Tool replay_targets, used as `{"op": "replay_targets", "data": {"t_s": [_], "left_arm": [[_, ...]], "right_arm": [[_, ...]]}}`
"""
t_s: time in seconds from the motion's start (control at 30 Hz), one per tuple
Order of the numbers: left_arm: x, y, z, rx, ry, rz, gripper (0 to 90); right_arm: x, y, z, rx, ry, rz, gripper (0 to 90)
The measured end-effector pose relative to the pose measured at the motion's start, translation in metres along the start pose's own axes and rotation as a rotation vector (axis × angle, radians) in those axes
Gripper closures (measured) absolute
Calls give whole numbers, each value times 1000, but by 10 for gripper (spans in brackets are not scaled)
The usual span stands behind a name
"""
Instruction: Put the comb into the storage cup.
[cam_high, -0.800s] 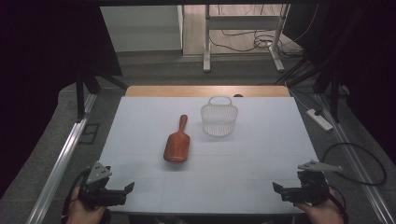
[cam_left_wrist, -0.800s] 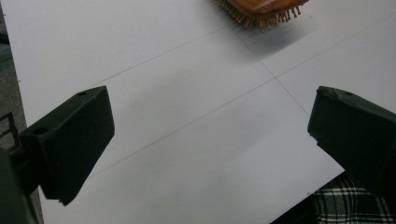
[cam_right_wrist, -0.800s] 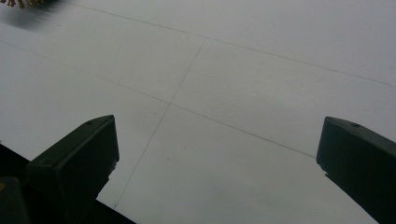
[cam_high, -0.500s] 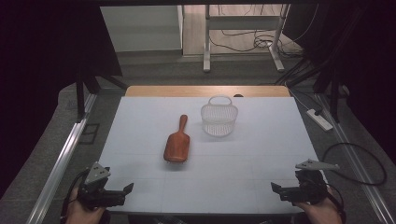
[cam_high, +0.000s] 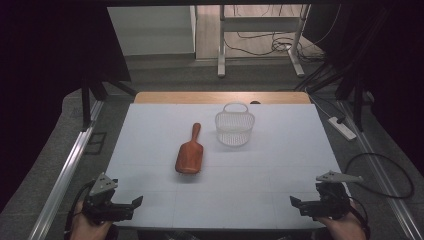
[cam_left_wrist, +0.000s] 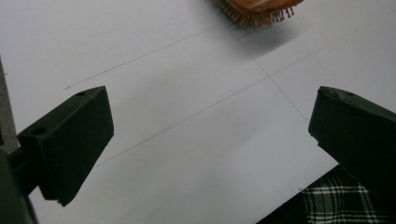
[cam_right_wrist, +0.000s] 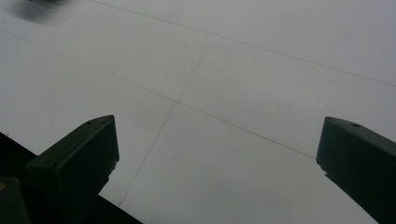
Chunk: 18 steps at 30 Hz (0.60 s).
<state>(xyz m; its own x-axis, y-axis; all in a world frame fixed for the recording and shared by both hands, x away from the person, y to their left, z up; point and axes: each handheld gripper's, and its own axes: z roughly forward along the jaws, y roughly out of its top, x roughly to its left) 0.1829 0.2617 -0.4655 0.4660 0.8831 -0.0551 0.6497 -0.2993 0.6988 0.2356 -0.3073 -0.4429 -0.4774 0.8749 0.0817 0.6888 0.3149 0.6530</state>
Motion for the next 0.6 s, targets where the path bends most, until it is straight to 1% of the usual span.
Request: {"op": "replay_targets", "data": {"t_s": [0.13, 0.17, 0.27, 0.37, 0.5, 0.6], "left_arm": [[0, 1, 0, 5, -13, 8, 3], [0, 1, 0, 5, -17, 7, 0], [2, 2, 0, 4, -46, -12, 0], [2, 3, 2, 3, -57, -12, 0], [0, 5, 4, 10, -52, 3, 0], [-1, 7, 5, 4, -41, 19, 2]], "right_arm": [[0, 0, 0, -2, -1, -2, 0], [0, 0, 0, -3, -3, -4, 0], [0, -1, -1, -5, -7, -4, 2], [0, -1, -1, -5, -6, 0, 2], [0, -1, -1, -4, -6, 1, 3], [0, -1, -1, -1, -9, -2, 7]]}}
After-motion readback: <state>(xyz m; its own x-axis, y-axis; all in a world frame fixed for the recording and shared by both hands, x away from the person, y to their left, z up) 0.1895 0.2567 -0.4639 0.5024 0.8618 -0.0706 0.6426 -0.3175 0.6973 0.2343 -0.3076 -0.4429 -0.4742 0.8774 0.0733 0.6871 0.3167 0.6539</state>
